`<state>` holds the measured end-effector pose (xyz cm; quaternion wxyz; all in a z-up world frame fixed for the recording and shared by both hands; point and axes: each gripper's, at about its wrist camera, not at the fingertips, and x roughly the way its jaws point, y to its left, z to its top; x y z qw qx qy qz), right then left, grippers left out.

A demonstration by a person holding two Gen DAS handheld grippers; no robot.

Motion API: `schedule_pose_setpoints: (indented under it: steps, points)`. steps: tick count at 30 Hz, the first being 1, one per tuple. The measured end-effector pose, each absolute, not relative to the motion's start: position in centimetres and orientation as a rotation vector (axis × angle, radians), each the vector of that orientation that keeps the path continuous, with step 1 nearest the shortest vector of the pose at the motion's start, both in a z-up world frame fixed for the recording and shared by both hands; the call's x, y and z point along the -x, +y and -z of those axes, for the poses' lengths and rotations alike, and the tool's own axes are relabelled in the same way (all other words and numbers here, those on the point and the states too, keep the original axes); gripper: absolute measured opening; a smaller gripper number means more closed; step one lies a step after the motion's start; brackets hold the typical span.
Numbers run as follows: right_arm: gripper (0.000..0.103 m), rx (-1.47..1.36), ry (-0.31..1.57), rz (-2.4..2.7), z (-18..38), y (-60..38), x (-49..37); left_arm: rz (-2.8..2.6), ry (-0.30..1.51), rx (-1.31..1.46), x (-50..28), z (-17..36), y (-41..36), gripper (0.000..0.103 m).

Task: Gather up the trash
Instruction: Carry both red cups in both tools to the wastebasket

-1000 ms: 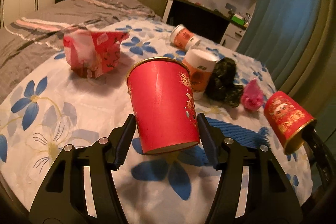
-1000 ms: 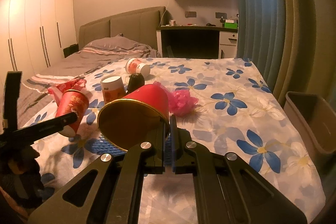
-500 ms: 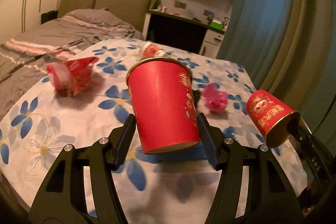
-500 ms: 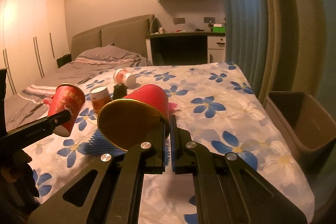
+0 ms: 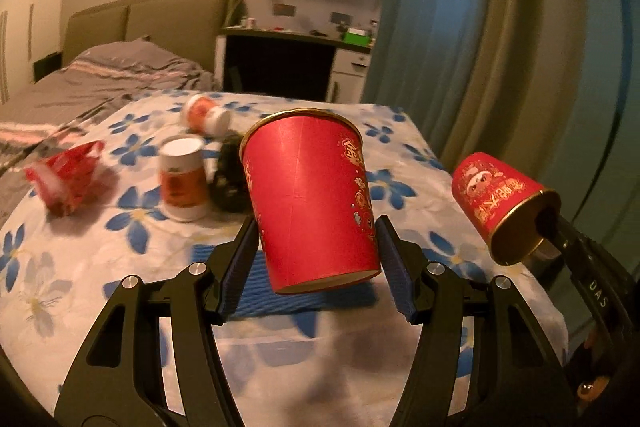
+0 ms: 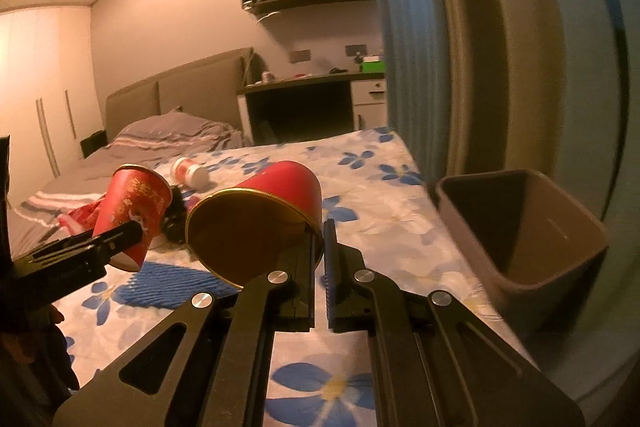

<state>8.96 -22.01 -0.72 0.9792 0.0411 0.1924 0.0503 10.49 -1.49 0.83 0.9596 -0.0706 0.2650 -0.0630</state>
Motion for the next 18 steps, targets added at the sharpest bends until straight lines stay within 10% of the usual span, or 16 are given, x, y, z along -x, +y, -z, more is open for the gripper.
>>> schedule_pose_setpoints:
  steps: [18]
  points:
    - [0.005,-0.154,0.334,0.102,0.6,-31.5,-7.8,0.341,0.526,0.027,-13.5,-1.3,-13.3,0.059]
